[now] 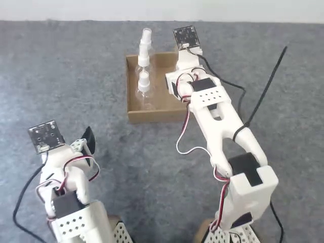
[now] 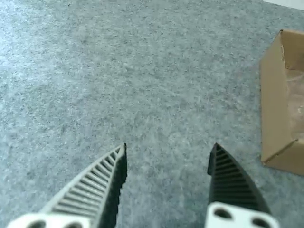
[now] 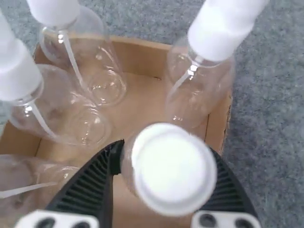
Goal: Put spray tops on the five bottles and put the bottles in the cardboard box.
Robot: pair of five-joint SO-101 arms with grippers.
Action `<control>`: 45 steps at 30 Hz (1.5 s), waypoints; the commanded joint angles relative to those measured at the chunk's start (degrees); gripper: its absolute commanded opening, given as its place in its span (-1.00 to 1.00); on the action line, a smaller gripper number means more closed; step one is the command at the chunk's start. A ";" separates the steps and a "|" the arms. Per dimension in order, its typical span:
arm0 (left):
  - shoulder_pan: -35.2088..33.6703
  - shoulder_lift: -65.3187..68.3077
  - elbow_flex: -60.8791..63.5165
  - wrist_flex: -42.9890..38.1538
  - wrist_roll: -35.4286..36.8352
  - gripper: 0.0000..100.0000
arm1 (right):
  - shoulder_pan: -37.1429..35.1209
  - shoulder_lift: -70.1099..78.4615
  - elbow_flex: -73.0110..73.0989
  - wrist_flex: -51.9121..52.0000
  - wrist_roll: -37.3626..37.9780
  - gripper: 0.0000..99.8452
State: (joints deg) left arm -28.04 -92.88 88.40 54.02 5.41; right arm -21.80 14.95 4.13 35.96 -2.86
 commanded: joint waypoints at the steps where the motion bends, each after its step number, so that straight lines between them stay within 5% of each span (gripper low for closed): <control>1: -0.18 -0.62 -0.66 -1.67 -0.35 -0.47 | 1.71 0.13 -2.73 -2.07 -0.44 -0.79; 10: -0.18 -0.62 -0.57 -1.67 -0.35 -0.47 | 1.54 1.19 -2.73 -1.89 -0.35 -0.78; 21: -0.18 -0.62 -0.57 -1.67 -0.35 -0.47 | 0.84 0.84 -2.81 1.80 -0.35 -0.38; 45: -0.18 -0.62 -0.48 -1.67 -0.44 -0.47 | -2.15 -4.09 -4.48 11.03 -0.44 -0.34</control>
State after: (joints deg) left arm -28.04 -92.88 88.40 54.02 5.41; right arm -23.30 17.32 3.69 44.92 -2.86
